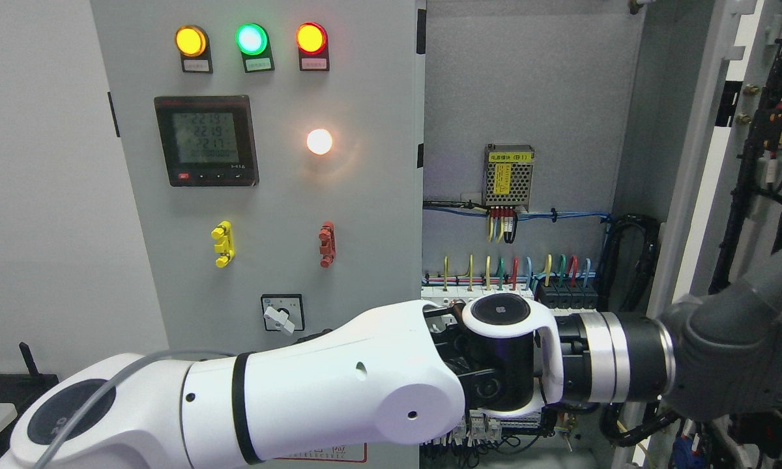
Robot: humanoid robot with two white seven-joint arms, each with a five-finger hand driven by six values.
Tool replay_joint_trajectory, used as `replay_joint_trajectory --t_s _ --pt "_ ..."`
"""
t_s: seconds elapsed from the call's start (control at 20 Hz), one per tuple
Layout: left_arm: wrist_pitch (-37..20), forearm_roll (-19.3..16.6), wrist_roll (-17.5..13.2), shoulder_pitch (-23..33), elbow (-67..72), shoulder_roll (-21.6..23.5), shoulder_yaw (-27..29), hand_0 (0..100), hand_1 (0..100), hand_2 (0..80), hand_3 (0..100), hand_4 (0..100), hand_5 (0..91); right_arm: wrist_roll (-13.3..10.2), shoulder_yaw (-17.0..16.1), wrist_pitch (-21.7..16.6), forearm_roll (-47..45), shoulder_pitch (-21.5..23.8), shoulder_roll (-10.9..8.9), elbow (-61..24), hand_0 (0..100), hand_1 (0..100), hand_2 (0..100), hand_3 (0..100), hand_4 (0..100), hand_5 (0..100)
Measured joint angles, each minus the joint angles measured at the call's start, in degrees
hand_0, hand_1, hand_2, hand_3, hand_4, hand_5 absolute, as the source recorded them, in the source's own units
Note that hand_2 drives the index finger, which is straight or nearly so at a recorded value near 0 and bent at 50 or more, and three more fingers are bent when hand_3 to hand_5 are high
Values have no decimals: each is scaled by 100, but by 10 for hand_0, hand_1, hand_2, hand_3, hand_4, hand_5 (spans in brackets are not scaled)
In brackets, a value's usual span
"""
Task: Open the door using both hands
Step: 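Push the door outward with the left hand, swinging it wider, then extend the left arm to push the door fully open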
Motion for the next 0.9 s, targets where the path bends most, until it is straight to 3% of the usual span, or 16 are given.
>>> replay_joint_trajectory --t_s 0.35,0.9 --pt "-76 -7 587 23 6 -186 64 0 0 0 0 0 0 0 0 0 0 0 0 0 382 0 0 0 0 0" --pt "-86 -9 1129 31 -43 -344 102 0 0 0 0 0 0 0 0 0 0 0 0 0 383 0 0 0 0 0"
